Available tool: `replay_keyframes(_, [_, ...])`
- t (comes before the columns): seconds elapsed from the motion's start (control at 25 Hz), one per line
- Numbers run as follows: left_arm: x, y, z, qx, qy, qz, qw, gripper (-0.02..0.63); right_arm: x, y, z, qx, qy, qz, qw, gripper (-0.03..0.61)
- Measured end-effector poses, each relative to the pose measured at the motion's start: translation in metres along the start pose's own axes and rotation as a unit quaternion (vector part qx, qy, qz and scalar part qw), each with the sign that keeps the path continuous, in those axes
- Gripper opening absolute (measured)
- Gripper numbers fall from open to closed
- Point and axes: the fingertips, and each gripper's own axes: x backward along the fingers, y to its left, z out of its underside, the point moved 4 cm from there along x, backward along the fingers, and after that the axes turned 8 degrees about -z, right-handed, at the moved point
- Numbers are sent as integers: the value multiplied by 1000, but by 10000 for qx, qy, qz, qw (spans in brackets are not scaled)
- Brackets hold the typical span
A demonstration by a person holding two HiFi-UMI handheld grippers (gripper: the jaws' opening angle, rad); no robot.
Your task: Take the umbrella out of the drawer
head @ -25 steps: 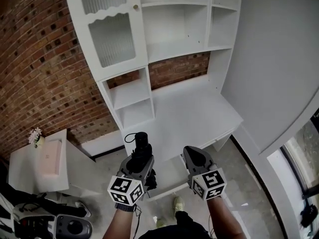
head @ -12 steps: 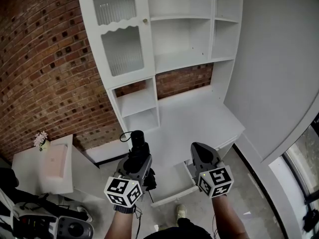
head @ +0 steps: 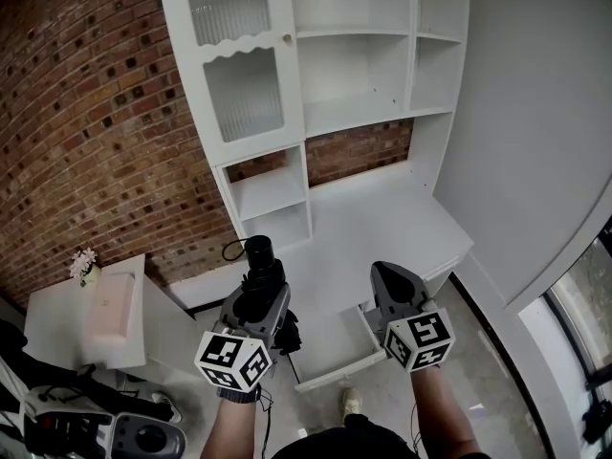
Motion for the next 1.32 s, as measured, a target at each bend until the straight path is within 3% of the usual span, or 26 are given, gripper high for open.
replay_keyframes(1.32, [1, 15, -4, 33, -109, -26, 9999, 184, -16, 13, -4, 196, 56, -37, 9998, 3])
